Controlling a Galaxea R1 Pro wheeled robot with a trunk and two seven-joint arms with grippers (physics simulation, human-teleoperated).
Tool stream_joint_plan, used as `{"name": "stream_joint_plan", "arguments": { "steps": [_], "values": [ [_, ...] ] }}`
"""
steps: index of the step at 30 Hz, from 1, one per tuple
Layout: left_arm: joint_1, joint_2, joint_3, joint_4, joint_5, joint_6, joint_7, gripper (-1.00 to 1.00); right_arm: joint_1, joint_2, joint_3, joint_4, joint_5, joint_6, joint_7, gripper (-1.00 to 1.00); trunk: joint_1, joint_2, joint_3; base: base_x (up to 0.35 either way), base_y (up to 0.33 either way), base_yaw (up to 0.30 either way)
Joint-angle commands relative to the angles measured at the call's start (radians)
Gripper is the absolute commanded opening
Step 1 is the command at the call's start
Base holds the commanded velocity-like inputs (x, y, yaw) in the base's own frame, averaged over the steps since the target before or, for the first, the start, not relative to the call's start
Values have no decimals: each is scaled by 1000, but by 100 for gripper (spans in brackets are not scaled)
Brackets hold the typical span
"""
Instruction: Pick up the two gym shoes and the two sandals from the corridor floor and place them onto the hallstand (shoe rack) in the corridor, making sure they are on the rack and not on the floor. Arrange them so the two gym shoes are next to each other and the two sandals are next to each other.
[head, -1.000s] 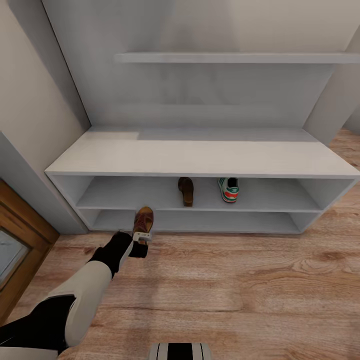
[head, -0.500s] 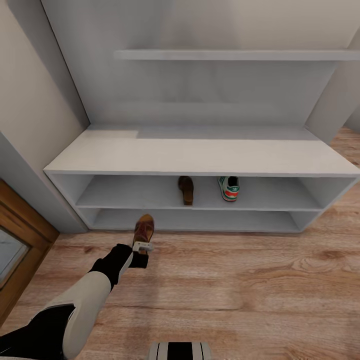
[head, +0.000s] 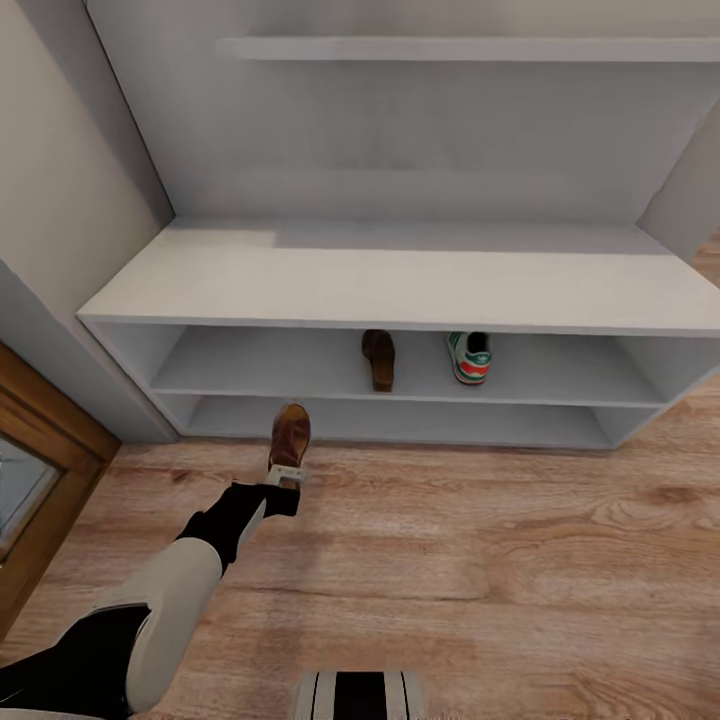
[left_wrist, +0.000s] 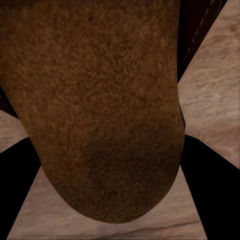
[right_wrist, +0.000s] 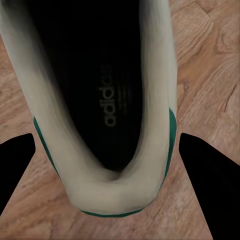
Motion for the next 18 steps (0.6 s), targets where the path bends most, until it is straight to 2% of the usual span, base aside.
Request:
{"name": "stream_joint_plan", "arguments": {
  "steps": [1, 6, 10, 11, 18],
  "values": [
    [-1, -2, 8, -2, -10, 6, -8, -100, 0, 0, 2, 1, -10, -4, 0, -100, 0, -1, -6, 0, 0, 82],
    [-10, -4, 8, -2, -9, 22, -9, -100, 0, 0, 2, 1, -10, -4, 0, -100, 2, -2, -33, 0, 0, 82],
    [-14, -6, 8, -4, -10, 73, -13, -100, 0, 0, 2, 1, -10, -4, 0, -100, 4, -3, -54, 0, 0, 82],
    [-22, -8, 7, -9, -10, 111, -16, -100, 0, 0, 3, 1, -10, -4, 0, -100, 5, -3, -60, 0, 0, 73],
    [-32, -7, 4, -14, -12, 131, -18, -100, 0, 0, 2, 1, -10, -4, 0, -100, 5, -3, -64, 0, 0, 17]
  ]
}}
